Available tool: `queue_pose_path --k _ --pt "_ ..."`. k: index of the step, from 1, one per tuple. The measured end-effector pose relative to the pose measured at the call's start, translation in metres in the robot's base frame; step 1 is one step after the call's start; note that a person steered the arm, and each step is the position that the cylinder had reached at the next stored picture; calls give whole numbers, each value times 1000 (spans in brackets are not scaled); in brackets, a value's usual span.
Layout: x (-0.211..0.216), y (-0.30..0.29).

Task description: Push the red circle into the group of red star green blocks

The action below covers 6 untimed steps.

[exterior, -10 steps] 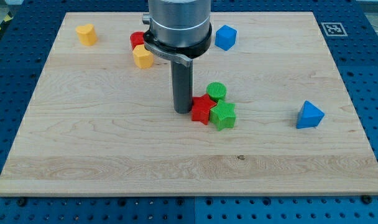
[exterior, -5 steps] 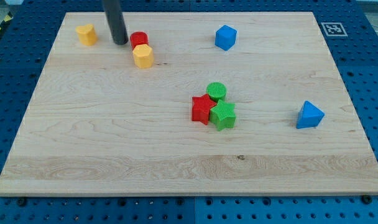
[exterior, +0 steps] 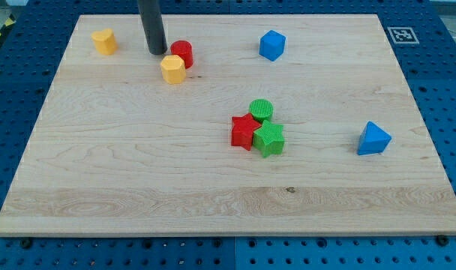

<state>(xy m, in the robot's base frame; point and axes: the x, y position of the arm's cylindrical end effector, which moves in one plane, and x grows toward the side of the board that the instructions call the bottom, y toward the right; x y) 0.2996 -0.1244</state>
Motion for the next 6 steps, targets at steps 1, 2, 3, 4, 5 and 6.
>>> queue_pose_path --k 1,2,3,4,5,6 --pt "9 34" --pt "21 59" --pt "43 74" --pt "36 78" --pt "6 81" --pt "-1 98"
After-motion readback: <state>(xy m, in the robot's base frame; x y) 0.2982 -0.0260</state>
